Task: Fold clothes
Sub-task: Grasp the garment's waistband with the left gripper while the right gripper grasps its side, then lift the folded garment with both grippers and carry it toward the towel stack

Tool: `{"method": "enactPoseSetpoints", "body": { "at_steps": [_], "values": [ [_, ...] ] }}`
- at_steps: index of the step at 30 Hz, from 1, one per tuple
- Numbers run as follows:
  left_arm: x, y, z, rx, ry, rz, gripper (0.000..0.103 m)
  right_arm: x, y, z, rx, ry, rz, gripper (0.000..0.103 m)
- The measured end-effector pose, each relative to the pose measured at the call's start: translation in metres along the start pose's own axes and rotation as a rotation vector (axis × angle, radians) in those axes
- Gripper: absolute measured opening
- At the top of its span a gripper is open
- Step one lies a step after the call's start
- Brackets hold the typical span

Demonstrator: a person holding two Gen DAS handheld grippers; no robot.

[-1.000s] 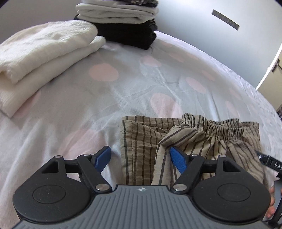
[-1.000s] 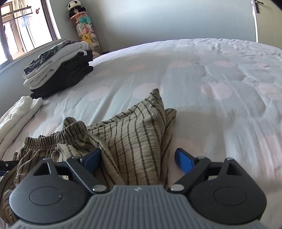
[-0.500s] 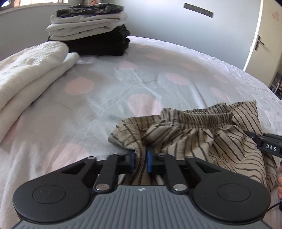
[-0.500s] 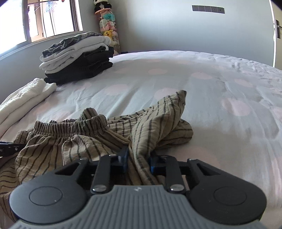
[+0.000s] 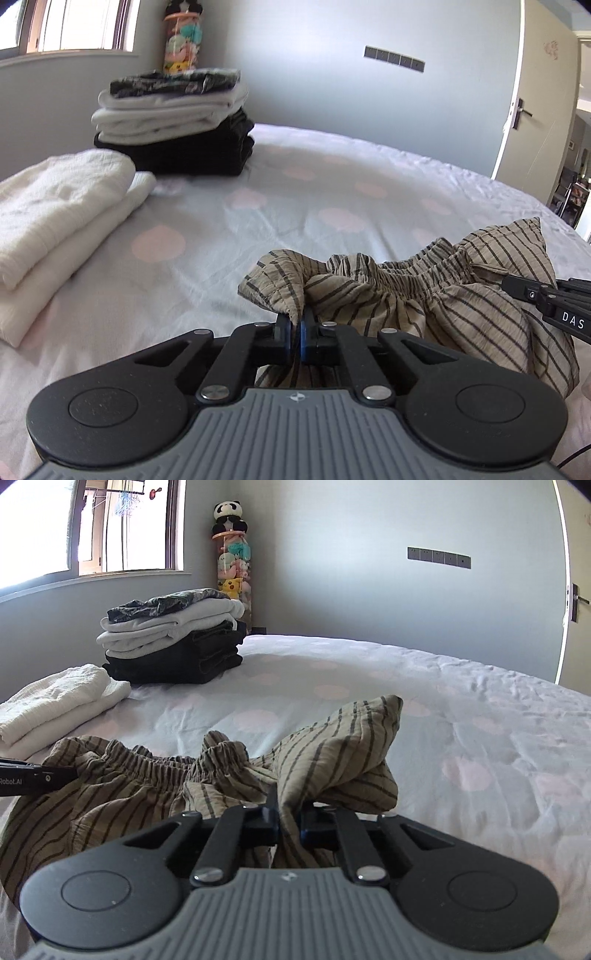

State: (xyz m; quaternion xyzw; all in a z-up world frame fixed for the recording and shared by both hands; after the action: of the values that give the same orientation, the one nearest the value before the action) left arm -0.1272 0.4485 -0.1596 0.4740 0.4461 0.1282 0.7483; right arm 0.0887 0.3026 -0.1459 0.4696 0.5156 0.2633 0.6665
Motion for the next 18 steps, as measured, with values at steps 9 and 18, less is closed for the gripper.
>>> {"method": "enactPoseSetpoints", "body": {
  "at_steps": [9,18],
  "values": [
    [-0.035,0.023,-0.019,-0.085,0.004,0.117,0.005,-0.03,0.041,-0.03,-0.053,-0.037,0.054,0.01],
    [-0.069,0.043,-0.065,-0.224,0.045,0.122,0.004,-0.019,0.092,-0.087,-0.102,0.07,0.078,0.01]
  ]
}}
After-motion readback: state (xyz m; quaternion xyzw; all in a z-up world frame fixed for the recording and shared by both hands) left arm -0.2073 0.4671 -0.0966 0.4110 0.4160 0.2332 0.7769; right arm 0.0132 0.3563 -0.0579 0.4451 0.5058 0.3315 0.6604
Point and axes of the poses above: each gripper's, at about its wrist camera, not at the fingertips, and x roughly the way its jaws point, z to its right, y to its top, the point moved 5 cm from there along x, roughly the way its jaws point, and after that the axes turned 3 degrees about -y, right-handed, at the moved point
